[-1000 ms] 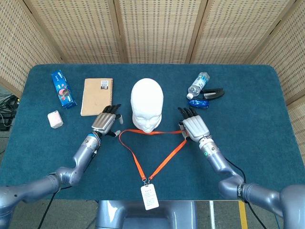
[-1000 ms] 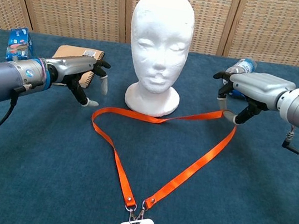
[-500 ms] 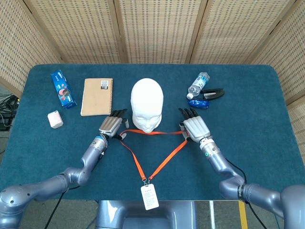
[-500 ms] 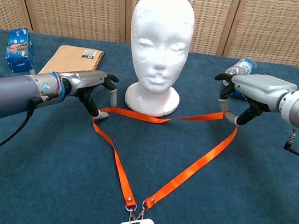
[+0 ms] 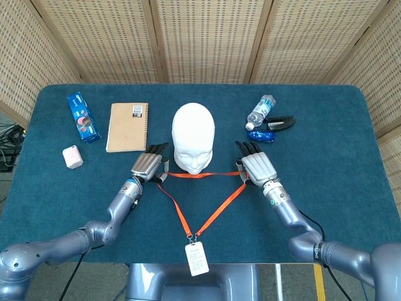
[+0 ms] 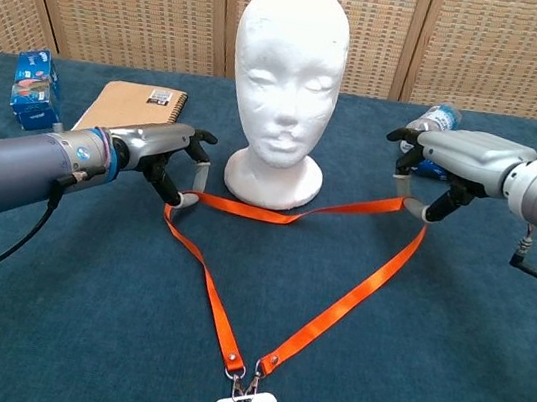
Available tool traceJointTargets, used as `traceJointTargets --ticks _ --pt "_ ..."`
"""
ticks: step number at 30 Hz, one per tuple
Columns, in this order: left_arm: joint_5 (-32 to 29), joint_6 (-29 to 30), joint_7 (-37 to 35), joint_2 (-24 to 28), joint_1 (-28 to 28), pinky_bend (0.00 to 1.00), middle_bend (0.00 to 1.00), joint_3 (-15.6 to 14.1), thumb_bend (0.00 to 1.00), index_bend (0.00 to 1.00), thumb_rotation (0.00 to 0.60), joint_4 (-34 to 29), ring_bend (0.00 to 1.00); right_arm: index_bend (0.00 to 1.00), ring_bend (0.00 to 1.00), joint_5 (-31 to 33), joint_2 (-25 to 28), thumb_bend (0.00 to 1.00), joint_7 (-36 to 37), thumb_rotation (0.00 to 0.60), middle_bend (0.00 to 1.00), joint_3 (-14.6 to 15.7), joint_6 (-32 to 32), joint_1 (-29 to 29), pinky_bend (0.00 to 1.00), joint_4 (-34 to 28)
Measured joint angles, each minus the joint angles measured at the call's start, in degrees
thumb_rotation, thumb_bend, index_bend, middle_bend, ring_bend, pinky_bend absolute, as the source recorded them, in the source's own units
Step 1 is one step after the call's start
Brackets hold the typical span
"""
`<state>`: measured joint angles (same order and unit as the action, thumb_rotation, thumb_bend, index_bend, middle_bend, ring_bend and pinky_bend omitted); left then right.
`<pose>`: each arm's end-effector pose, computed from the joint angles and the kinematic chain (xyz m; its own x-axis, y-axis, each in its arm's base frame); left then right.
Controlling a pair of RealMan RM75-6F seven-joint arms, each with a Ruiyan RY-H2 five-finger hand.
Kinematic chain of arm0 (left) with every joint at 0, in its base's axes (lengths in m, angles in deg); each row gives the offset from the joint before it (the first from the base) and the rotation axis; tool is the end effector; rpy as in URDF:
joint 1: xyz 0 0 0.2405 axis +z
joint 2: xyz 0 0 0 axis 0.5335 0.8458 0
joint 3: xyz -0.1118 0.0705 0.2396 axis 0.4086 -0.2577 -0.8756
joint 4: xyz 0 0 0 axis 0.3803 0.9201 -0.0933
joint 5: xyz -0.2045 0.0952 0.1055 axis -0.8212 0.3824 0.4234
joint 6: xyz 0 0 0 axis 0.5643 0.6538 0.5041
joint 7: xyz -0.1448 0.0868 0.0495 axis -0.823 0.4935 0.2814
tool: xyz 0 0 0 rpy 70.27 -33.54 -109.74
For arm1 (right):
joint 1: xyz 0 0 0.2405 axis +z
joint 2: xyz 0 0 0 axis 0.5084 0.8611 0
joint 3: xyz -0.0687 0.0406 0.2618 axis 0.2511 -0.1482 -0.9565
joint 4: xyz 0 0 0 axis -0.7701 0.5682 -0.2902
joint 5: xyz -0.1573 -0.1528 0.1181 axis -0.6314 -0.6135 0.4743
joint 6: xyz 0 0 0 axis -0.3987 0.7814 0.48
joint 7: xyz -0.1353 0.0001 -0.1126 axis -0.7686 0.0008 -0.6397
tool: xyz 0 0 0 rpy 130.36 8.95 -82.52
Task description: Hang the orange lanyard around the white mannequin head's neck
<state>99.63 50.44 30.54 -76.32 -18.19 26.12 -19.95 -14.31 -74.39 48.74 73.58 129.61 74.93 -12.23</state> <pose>-0.1554 0.4535 -0.1433 0.3399 0.4056 0.8485 0.9314 -0.2702 -0.2440 -0.1842 -0.4355 -0.0652 0.5135 -0.2309 0.8264 -0.8345 -0.3584 0.4185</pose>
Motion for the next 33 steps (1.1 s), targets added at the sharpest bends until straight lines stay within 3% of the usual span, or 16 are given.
traceJointTargets --ticks 8,16,21,27,33 --pt "4.95 5.59 -0.79 3.12 2.78 0.0 0.0 -2.43 0.45 0.72 0.6 -6.34 0.0 0.71 0.0 -1.78 2.27 0.67 -1.29 0.6 0.08 1.45 1.92 -1.22 0.0 -4.53" --pt "19.11 19.56 -2.93 9.54 8.88 0.0 0.0 -9.26 0.45 0.72 0.6 -14.98 0.0 0.71 0.0 -8.96 7.48 0.66 -1.77 0.6 0.08 4.19 5.5 -2.87 0.0 -11.03" --pt "26.02 26.19 -4.64 13.18 10.99 0.0 0.0 -11.55 0.45 0.73 0.6 -17.71 0.0 0.71 0.0 -16.88 10.29 0.66 -0.32 0.6 0.09 5.85 8.39 -3.01 0.0 -12.34" --pt "31.18 31.74 -6.37 15.88 11.48 0.0 0.0 -11.49 0.45 0.75 0.6 -20.34 0.0 0.71 0.0 -25.24 13.9 0.66 1.85 0.6 0.09 6.81 13.63 -2.88 0.0 -14.13" --pt "32.93 35.54 -5.82 18.81 10.95 0.0 0.0 -7.62 0.45 0.75 0.6 -24.46 0.0 0.71 0.0 -26.56 18.0 0.66 2.58 0.6 0.09 4.58 16.9 -2.8 0.0 -20.73"
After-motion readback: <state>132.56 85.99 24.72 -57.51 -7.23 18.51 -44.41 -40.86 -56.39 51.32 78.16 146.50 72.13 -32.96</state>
